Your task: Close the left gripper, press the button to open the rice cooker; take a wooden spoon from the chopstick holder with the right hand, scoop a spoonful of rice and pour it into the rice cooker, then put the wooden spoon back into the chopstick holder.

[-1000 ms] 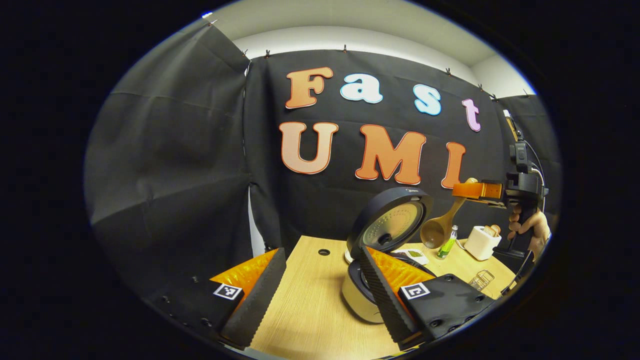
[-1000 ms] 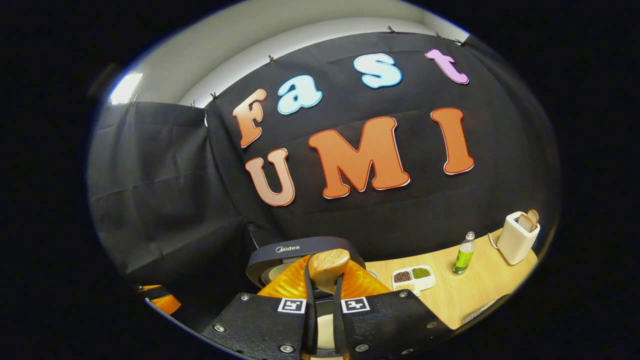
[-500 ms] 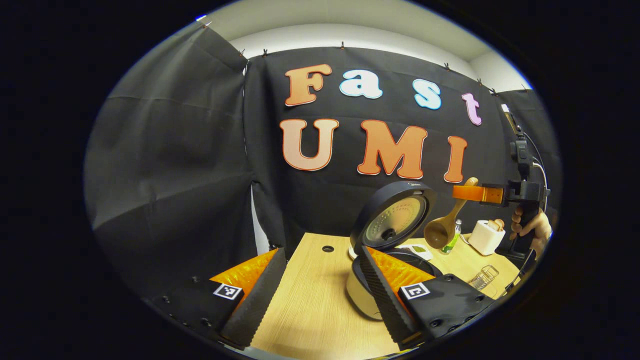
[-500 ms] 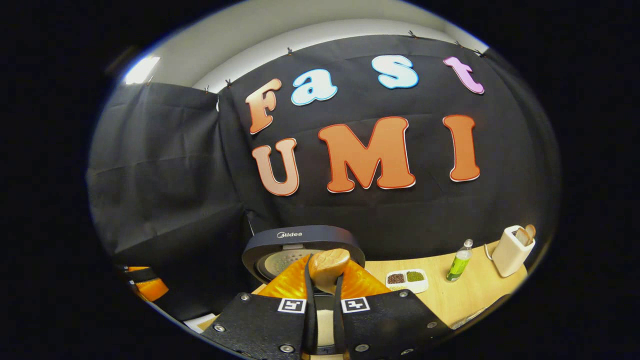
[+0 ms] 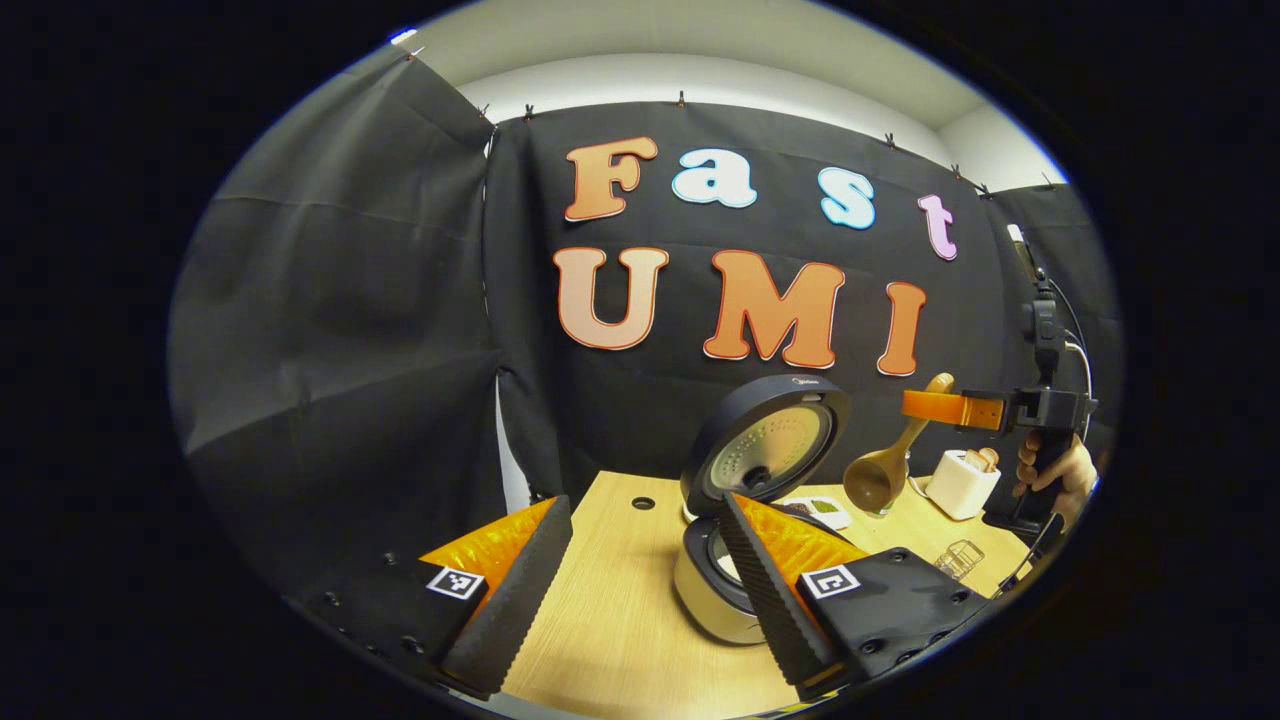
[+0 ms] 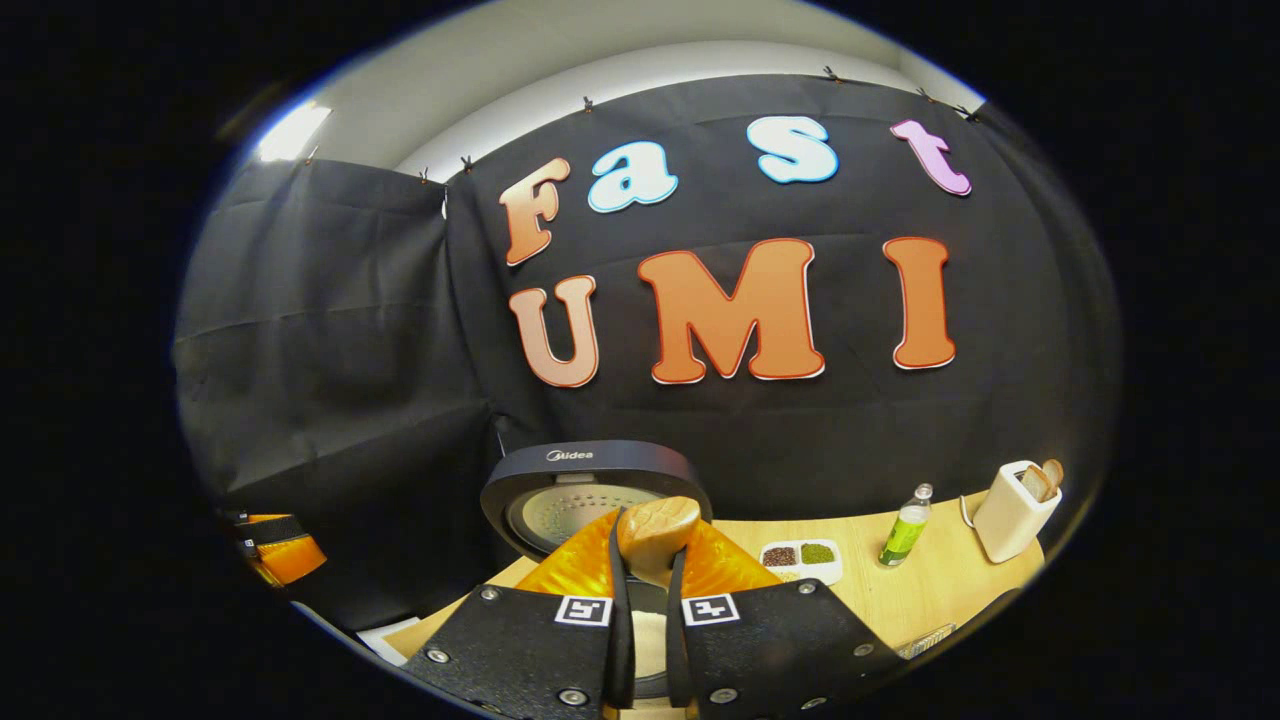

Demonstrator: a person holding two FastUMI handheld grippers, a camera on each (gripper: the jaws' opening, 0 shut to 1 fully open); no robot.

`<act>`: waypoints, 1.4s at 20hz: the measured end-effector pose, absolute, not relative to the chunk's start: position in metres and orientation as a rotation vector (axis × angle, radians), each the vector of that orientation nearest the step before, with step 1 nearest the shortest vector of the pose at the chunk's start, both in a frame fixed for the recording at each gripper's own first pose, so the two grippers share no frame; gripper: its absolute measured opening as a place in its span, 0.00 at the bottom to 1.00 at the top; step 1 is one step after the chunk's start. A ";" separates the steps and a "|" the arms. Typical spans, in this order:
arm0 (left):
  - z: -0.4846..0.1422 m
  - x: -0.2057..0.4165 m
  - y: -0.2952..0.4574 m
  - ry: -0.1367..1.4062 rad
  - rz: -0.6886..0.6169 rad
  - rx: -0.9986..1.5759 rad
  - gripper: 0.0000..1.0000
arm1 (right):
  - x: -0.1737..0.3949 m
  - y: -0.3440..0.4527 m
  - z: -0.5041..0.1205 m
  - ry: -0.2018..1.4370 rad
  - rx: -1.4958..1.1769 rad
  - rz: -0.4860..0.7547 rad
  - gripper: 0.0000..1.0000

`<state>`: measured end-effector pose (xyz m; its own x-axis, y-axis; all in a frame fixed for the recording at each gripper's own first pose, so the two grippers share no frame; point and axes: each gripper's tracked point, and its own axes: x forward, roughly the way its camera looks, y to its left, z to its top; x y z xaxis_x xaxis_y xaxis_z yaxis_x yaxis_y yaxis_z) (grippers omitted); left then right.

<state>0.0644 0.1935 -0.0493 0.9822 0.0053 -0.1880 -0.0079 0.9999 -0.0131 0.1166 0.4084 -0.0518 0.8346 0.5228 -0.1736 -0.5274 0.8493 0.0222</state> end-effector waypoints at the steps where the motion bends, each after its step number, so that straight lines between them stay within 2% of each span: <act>1: -0.048 0.065 0.188 0.183 0.004 -0.009 0.98 | 0.118 0.395 -0.049 0.175 -0.017 0.544 0.12; 9: -0.033 0.075 0.128 0.136 -0.028 -0.016 0.97 | 0.128 0.240 -0.042 0.177 0.062 0.351 0.12; 15: -0.043 0.068 0.087 0.143 -0.021 -0.037 0.97 | 0.129 0.135 -0.079 0.237 0.166 0.239 0.12; 21: -0.045 0.057 0.070 0.150 0.021 -0.044 0.98 | 0.145 0.090 -0.152 0.359 0.210 0.205 0.12; 28: -0.041 0.044 0.070 0.144 0.096 0.016 1.00 | 0.162 0.077 -0.235 0.493 0.270 0.224 0.12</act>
